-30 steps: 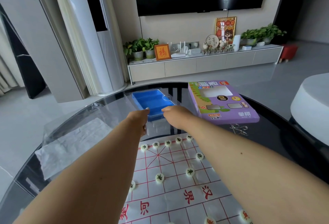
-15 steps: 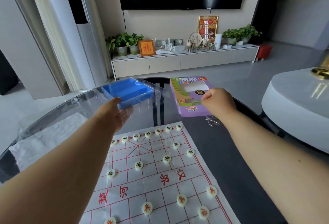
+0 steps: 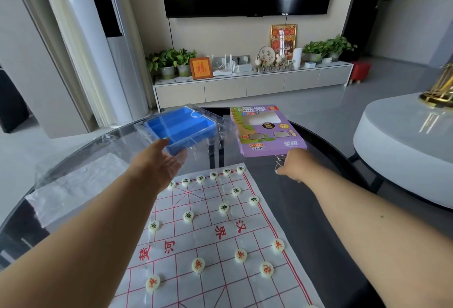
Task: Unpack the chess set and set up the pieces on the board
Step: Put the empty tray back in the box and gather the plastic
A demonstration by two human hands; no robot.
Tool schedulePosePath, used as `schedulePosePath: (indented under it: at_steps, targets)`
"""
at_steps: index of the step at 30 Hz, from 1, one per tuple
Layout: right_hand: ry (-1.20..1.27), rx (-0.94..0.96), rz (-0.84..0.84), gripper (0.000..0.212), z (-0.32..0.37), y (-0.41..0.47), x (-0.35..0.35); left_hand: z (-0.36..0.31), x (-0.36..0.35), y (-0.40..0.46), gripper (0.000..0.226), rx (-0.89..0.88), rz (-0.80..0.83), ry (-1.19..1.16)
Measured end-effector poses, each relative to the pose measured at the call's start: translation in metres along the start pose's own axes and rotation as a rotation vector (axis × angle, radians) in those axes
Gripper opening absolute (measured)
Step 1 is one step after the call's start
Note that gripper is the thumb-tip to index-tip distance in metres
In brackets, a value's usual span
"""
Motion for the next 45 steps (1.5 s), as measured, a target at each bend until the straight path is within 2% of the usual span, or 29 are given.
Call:
schedulePosePath:
  at_steps: [6, 7, 9, 11, 12, 14, 16, 20, 22, 24, 26, 28, 30, 33, 38, 42, 45]
  targets:
    - [0.038, 0.019, 0.067, 0.013, -0.001, -0.007, 0.000, 0.004, 0.001, -0.004, 0.036, -0.011, -0.002, 0.054]
    - [0.126, 0.019, 0.065, 0.010, -0.001, -0.008, 0.004, 0.005, 0.001, -0.004, 0.035, -0.017, -0.004, 0.063]
    - [0.479, -0.001, -0.001, 0.013, 0.003, -0.011, 0.020, 0.005, 0.001, -0.004, 0.034, -0.035, -0.022, 0.091]
    - [0.740, 0.078, -0.174, 0.015, 0.020, -0.016, 0.052, 0.005, 0.003, -0.002, 0.033, -0.067, -0.050, 0.148]
    - [0.832, 0.148, -0.208, 0.016, 0.037, -0.021, 0.065, 0.006, 0.003, -0.001, 0.034, -0.081, -0.056, 0.175]
    - [0.972, 0.282, -0.182, 0.012, 0.075, -0.030, 0.079, 0.009, 0.003, 0.002, 0.037, -0.092, -0.057, 0.207]
    - [1.009, 0.365, -0.135, 0.011, 0.106, -0.036, 0.081, 0.013, 0.001, 0.004, 0.039, -0.084, -0.048, 0.216]
    - [0.650, 0.443, -0.098, 0.008, 0.131, -0.038, 0.061, 0.020, -0.003, 0.004, 0.039, -0.068, -0.034, 0.216]
    - [0.552, 0.456, -0.224, 0.007, 0.123, -0.036, 0.067, 0.020, -0.004, 0.005, 0.040, -0.069, -0.025, 0.205]
    - [0.571, 0.376, -0.384, 0.005, 0.098, -0.031, 0.080, 0.020, -0.003, 0.005, 0.040, -0.070, -0.028, 0.194]
    - [0.509, 0.193, -0.460, 0.007, 0.059, -0.018, 0.082, 0.019, -0.002, 0.006, 0.038, -0.068, -0.035, 0.185]
    - [0.359, 0.032, -0.376, 0.012, 0.023, -0.001, 0.063, 0.018, 0.000, 0.005, 0.036, -0.067, -0.037, 0.185]
    - [0.209, -0.031, -0.260, 0.023, 0.001, 0.009, 0.036, 0.018, 0.001, 0.006, 0.036, -0.062, -0.037, 0.187]
    - [0.071, -0.001, -0.196, 0.015, -0.004, 0.011, 0.009, 0.019, 0.002, 0.007, 0.036, -0.053, -0.033, 0.175]
    - [-0.045, 0.025, -0.171, 0.019, 0.007, 0.015, -0.001, 0.019, 0.003, 0.010, 0.037, -0.042, -0.014, 0.145]
    - [-0.240, 0.049, -0.114, 0.033, 0.016, 0.013, -0.002, 0.020, 0.003, 0.010, 0.036, -0.042, -0.012, 0.141]
    - [-0.304, 0.107, -0.119, 0.014, 0.022, 0.006, 0.001, 0.019, 0.003, 0.008, 0.037, -0.045, -0.014, 0.137]
Point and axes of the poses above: each hand's wrist, its own y-axis towards the middle knuckle, its own x-axis out of the back of the hand, z = x × y, the point moved 9 cm from there along y, towards the middle knuckle, and after that the axes turned 1 degree about x, right-handed, at the moved point
